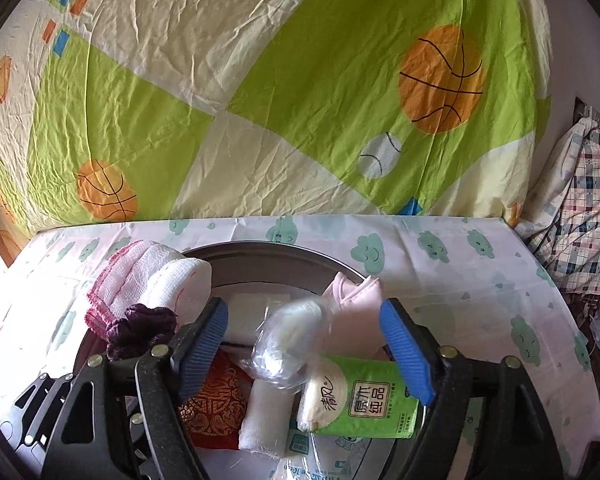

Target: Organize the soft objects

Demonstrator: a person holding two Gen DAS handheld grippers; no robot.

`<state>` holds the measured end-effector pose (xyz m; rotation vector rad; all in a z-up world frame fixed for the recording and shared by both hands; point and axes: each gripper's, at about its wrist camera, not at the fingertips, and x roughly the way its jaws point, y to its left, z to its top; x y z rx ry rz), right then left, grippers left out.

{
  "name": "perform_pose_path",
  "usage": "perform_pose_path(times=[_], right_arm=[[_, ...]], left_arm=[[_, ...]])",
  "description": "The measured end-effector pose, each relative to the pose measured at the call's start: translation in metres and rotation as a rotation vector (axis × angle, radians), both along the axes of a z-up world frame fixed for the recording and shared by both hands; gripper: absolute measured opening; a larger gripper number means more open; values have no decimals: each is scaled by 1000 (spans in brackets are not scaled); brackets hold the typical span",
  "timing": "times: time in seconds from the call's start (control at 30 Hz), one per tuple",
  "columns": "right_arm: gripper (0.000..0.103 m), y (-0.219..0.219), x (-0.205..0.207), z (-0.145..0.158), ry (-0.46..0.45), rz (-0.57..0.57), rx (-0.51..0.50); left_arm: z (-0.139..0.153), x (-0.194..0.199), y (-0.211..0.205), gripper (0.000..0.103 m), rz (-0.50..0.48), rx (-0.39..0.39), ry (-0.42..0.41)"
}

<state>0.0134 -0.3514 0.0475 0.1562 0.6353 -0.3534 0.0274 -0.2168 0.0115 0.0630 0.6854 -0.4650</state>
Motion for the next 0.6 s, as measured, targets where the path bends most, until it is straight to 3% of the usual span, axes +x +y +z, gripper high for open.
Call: perform_pose_path(times=[0.03, 0.3, 0.47, 0.6], right_arm=[[83, 0, -3, 2, -9, -2, -4], [94, 9, -62, 23, -205, -126, -76], [99, 19, -102, 24, -325, -211, -85], [102, 27, -126, 14, -391, -239, -63]], left_arm=[[4, -4, 2, 102, 3, -15, -18], [26, -35, 12, 103, 12, 20, -211], [30, -48, 32, 103, 25, -12, -245], [27, -59, 42, 103, 44, 16, -281]])
